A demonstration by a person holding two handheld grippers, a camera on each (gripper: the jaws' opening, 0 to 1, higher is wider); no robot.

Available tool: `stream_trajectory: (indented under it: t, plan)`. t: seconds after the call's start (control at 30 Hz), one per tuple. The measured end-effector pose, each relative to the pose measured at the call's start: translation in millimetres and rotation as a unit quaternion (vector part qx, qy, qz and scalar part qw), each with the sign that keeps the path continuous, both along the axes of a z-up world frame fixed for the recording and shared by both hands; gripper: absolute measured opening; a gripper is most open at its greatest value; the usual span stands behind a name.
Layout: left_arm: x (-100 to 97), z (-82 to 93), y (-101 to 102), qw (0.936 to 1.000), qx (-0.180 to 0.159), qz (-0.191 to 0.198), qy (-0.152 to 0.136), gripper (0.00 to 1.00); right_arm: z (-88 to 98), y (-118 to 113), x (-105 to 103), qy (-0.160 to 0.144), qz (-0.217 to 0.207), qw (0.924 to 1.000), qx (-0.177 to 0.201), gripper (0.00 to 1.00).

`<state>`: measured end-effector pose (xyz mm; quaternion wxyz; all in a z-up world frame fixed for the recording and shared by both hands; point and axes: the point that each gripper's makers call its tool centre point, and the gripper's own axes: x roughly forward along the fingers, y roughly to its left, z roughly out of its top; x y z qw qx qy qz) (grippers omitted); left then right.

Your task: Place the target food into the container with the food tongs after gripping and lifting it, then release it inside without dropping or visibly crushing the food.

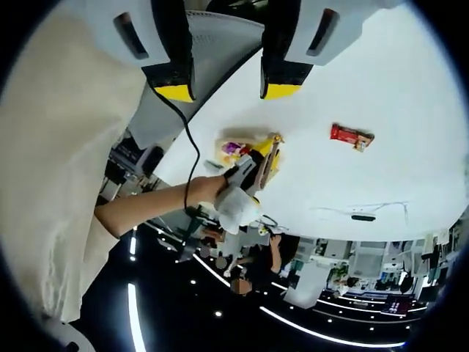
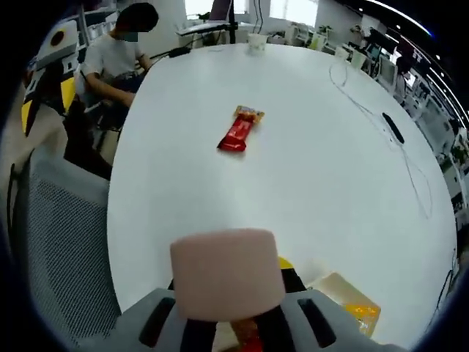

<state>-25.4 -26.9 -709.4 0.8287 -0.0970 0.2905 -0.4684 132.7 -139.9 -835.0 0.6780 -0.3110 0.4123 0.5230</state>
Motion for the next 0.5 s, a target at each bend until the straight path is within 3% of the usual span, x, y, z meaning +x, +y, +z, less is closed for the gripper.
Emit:
stream_trajectory:
  t: [0.5]
  plan:
    - [-0.8, 5.7, -3.5, 0.9999, 0.001, -0.011, -0.013, 0.34, 22.7, -4.9, -4.7, 0.006, -0.048, 0.9983, 0.033, 0.16]
